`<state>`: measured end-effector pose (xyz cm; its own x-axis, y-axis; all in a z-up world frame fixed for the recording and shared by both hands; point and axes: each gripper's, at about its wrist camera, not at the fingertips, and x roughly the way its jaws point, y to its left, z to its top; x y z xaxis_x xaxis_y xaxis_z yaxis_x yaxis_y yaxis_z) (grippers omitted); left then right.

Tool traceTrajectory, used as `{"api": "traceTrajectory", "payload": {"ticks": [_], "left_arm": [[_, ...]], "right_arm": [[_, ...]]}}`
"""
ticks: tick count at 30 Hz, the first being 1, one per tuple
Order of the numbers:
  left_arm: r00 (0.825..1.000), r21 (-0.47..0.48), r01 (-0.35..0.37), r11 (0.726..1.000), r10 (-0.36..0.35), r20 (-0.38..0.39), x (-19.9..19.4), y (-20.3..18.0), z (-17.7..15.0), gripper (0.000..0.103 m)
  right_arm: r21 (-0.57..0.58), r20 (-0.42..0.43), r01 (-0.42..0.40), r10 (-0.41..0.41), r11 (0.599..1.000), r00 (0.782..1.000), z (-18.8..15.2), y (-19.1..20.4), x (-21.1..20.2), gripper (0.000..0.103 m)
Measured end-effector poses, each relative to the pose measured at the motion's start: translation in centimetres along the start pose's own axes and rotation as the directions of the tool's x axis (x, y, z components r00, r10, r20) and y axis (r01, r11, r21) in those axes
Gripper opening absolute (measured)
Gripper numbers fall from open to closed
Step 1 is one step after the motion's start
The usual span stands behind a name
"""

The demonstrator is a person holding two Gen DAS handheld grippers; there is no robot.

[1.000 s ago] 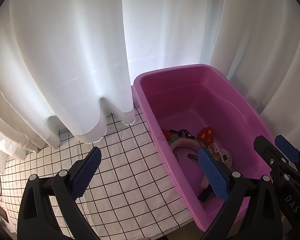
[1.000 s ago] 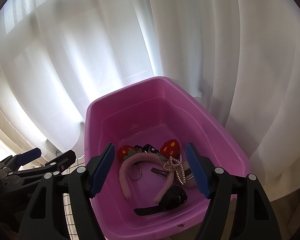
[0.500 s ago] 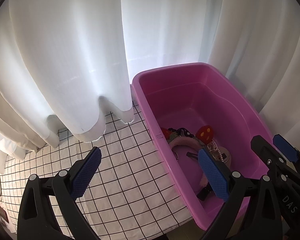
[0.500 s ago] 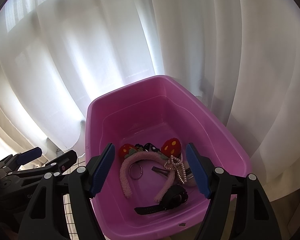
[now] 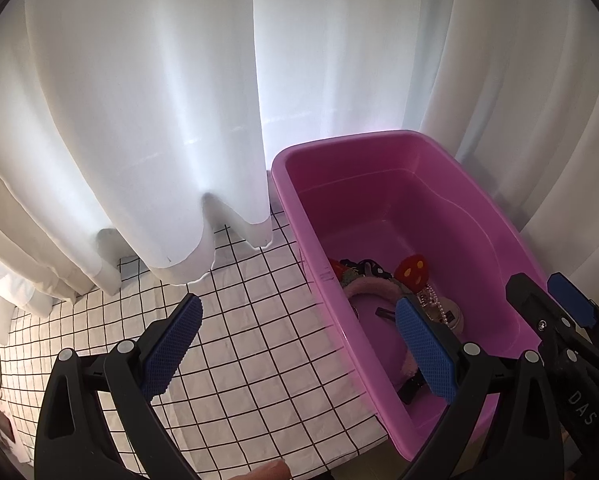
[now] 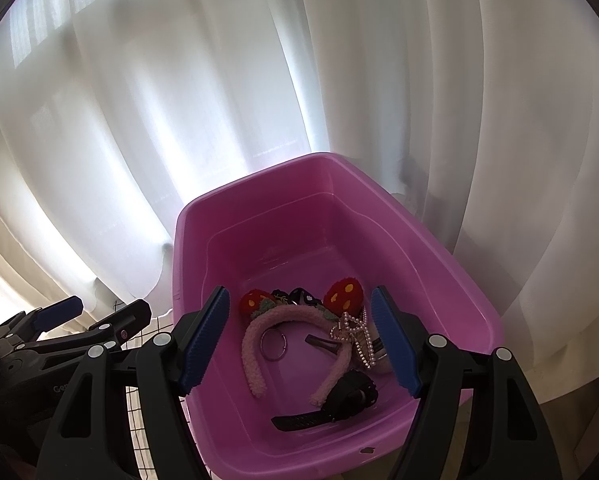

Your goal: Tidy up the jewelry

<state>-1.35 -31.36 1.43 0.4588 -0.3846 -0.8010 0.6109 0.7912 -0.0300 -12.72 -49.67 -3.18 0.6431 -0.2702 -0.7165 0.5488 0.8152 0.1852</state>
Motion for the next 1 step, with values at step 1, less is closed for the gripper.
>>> {"api": "traceTrajectory", "payload": {"ticks": [1], "left_arm": [[1.000, -0.002, 0.003, 1.000, -0.003, 0.000, -0.02, 0.15, -0.02, 0.095]], "right_arm": [[-0.001, 0.000, 0.000, 0.000, 1.000, 1.000, 0.02, 0.09, 0.01, 0.070]]}}
